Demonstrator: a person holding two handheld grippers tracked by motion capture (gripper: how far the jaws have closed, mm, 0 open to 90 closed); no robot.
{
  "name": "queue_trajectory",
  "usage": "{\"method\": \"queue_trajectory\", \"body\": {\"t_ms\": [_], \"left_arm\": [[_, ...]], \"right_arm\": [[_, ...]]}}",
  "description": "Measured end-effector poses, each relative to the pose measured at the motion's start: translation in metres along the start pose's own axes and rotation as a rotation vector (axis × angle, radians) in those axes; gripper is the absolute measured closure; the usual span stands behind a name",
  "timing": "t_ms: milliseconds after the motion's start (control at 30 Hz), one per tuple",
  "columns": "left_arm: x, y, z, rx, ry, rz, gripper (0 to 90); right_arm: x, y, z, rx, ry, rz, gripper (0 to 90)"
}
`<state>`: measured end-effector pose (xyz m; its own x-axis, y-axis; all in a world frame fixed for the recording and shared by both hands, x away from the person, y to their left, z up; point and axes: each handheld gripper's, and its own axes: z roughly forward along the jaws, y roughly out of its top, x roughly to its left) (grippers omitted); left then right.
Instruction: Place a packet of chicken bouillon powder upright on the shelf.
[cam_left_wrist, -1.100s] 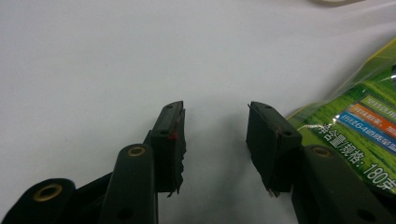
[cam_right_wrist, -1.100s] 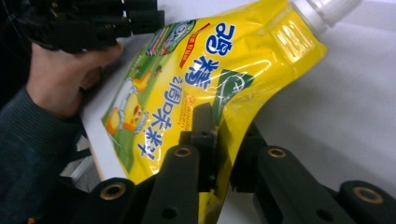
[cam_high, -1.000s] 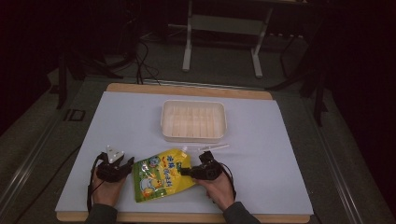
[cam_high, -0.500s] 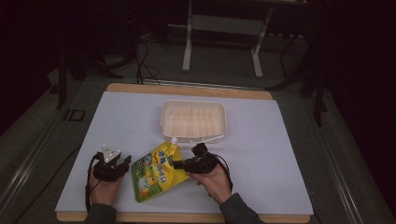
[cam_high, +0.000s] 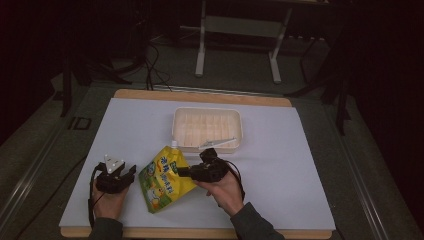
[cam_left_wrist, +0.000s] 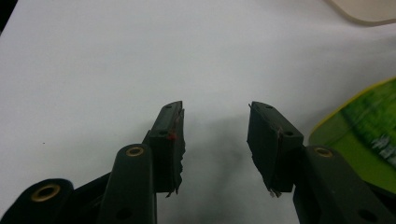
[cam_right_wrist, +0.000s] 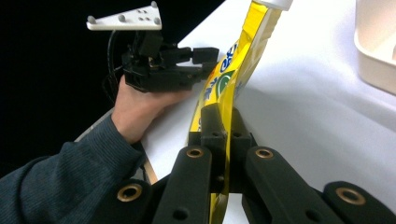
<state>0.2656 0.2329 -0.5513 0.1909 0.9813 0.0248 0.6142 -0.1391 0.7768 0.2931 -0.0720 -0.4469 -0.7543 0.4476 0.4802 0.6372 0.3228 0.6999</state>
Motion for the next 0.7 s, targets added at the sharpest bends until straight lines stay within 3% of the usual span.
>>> {"method": "queue_trajectory", "body": {"t_ms": [433, 700], "left_arm": [[0.002, 0.0, -0.001, -0.011, -0.005, -0.012, 55.4], [0.003, 0.0, -0.001, -0.017, -0.003, -0.013, 55.2]], "right_arm": [[0.0, 0.011, -0.015, -0.085, 0.019, 0.034, 90.0], [-0.002, 0.015, -0.02, -0.117, 0.001, 0.043, 90.0]]}}
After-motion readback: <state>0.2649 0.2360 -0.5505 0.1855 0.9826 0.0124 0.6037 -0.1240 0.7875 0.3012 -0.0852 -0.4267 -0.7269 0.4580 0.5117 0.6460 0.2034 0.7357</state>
